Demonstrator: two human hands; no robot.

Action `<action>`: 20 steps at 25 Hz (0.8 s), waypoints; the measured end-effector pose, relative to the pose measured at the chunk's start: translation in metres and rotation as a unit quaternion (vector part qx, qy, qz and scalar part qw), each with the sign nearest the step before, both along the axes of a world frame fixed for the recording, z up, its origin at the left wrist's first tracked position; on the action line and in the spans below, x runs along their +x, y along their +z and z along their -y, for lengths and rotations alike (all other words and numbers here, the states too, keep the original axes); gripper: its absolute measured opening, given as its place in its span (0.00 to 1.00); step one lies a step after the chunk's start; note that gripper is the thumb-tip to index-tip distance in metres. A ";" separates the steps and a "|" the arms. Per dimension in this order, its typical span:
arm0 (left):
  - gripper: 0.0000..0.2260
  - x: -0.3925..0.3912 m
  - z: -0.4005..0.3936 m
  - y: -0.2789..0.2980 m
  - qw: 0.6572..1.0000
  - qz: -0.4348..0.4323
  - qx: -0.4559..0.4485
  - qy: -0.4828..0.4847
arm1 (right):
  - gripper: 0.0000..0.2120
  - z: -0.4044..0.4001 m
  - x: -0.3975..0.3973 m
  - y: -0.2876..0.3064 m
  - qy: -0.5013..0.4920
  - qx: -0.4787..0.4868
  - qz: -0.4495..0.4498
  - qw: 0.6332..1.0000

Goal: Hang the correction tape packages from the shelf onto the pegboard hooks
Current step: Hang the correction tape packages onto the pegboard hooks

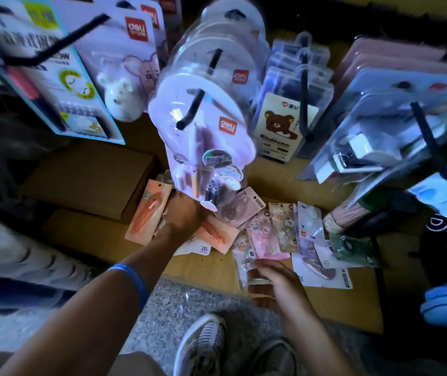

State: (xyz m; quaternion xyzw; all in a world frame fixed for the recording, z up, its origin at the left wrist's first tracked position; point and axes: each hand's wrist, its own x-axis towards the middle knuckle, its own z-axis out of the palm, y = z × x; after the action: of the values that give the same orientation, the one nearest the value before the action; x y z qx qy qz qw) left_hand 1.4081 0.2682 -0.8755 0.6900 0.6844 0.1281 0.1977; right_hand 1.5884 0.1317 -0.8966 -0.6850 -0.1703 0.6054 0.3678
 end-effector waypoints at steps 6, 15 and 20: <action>0.25 0.031 0.091 -0.015 0.988 -0.033 0.042 -0.145 | 0.16 0.003 -0.027 0.032 -0.116 0.045 -0.106 0.987; 0.13 0.052 0.200 0.073 0.907 0.394 0.083 -0.127 | 0.25 0.081 -0.009 0.106 -0.220 0.112 -0.111 0.963; 0.18 0.054 0.208 0.143 0.762 0.631 -0.142 -0.030 | 0.25 0.096 -0.001 0.161 -0.169 0.230 -0.168 0.944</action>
State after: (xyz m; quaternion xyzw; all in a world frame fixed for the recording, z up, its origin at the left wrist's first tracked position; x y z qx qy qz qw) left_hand 1.4625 0.0598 -0.7322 0.4372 0.3945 0.4300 0.6843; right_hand 1.5870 0.0359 -0.7357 -0.4891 -0.1223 0.5852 0.6351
